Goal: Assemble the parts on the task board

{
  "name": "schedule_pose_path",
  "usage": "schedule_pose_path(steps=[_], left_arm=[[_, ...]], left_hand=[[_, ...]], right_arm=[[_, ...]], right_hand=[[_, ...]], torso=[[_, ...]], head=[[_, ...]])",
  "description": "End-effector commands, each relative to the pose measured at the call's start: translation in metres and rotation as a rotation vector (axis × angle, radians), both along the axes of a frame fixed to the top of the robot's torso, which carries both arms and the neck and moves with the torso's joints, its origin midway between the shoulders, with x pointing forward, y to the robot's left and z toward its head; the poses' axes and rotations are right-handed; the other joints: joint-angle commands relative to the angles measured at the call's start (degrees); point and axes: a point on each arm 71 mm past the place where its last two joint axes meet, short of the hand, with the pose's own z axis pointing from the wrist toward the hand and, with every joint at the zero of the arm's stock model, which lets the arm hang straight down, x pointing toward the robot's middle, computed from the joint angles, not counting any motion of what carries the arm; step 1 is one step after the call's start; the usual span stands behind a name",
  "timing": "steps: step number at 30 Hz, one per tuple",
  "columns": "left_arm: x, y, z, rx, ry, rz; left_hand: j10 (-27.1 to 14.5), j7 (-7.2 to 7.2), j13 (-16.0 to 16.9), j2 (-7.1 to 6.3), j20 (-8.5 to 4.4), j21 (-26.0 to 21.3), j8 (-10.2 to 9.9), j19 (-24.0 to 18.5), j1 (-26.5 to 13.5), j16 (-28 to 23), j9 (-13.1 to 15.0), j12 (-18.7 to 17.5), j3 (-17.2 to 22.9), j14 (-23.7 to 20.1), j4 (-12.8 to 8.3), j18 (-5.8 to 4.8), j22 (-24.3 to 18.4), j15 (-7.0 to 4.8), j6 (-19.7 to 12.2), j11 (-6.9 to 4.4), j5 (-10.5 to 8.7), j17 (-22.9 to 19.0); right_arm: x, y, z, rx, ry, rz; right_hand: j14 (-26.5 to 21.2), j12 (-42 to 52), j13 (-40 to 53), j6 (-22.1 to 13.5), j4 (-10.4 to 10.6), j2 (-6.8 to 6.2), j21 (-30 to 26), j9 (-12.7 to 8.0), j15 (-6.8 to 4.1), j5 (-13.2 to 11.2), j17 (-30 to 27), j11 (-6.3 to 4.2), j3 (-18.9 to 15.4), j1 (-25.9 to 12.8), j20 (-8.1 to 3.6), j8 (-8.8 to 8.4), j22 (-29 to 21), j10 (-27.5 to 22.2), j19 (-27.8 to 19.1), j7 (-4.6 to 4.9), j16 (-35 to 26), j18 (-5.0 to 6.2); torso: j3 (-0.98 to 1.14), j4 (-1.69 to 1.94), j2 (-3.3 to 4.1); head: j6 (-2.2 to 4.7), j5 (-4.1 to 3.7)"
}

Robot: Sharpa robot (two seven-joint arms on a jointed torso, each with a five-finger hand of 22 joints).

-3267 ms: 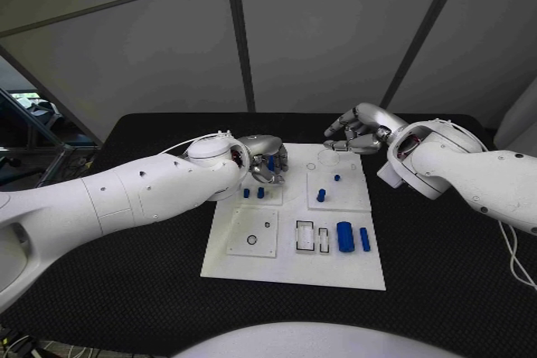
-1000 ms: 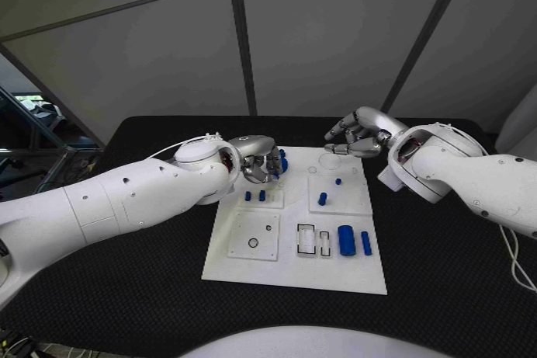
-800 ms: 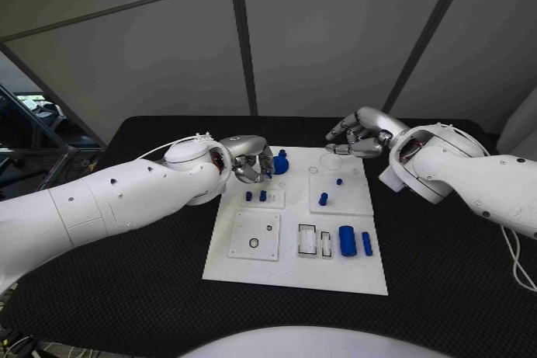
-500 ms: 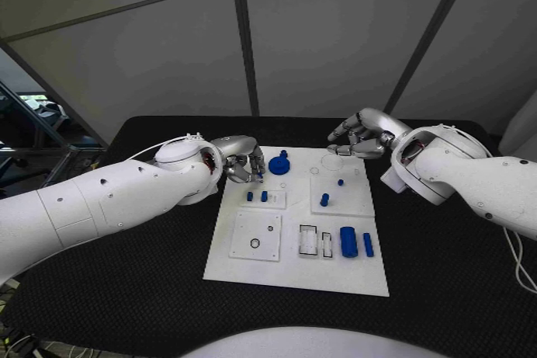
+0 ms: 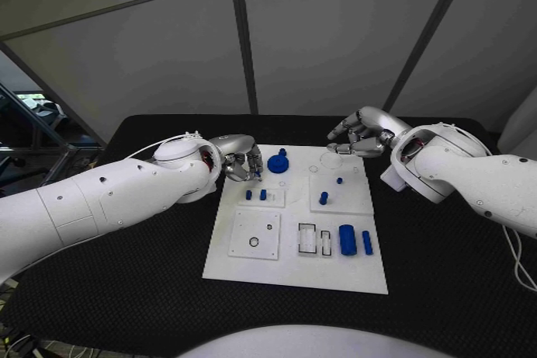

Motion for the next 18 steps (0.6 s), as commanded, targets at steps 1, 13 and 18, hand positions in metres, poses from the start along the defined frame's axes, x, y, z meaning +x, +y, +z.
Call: schedule_pose_path(steps=[1, 13, 18], left_arm=[[0.0010, 0.0005, -0.0010, 0.008, 0.019, 0.008], [0.0029, -0.0065, -0.0045, 0.016, 0.039, -0.005], [0.0033, -0.0080, -0.0057, 0.017, 0.042, -0.007]], left_hand=[[0.6, -0.10, -0.1, 0.02, -0.02, -0.1, -0.2, 0.3, -0.7, 0.2, 0.1, -0.2, 0.2, 1.2, 0.1, -5.90, 0.0, -0.18, 0.5, -0.04, 0.02, -0.1], [0.7, -0.13, -0.1, -0.02, -0.02, -0.2, -0.3, 0.2, -0.9, 0.2, 0.1, -0.3, 0.2, 1.2, 0.2, -5.86, -0.1, -0.19, 0.6, -0.06, 0.00, -0.1], [0.7, -0.13, -0.1, -0.02, -0.02, -0.2, -0.3, 0.2, -0.9, 0.2, 0.1, -0.3, 0.2, 1.2, 0.2, -5.86, -0.1, -0.19, 0.6, -0.06, 0.00, -0.1]], right_arm=[[0.0000, 0.0011, 0.0011, -0.002, -0.003, 0.010], [0.0000, 0.0018, 0.0011, -0.002, -0.003, 0.011], [0.0000, 0.0020, 0.0010, -0.002, -0.003, 0.012]], right_hand=[[3.5, 0.3, 0.1, 0.0, 0.0, 0.11, -0.2, 0.0, -0.25, 0.3, 4.3, -0.15, 0.3, 0.4, -0.32, 0.35, 0.1, 0.1, -0.1, 0.13, -0.1, 0.38], [3.5, 0.3, 0.1, 0.0, 0.0, 0.11, -0.2, 0.0, -0.25, 0.3, 4.3, -0.15, 0.3, 0.4, -0.32, 0.35, 0.1, 0.1, -0.1, 0.13, -0.1, 0.38], [3.5, 0.3, 0.1, 0.0, 0.0, 0.11, -0.2, 0.0, -0.25, 0.3, 4.3, -0.15, 0.3, 0.4, -0.32, 0.35, 0.1, 0.1, -0.1, 0.13, -0.1, 0.38]], torso=[[-0.01, 0.10, -0.04], [-0.03, 0.07, -0.04], [0.01, 0.06, -0.07]], head=[[-0.11, -0.04], [-0.26, 0.06], [-0.35, 0.24]])
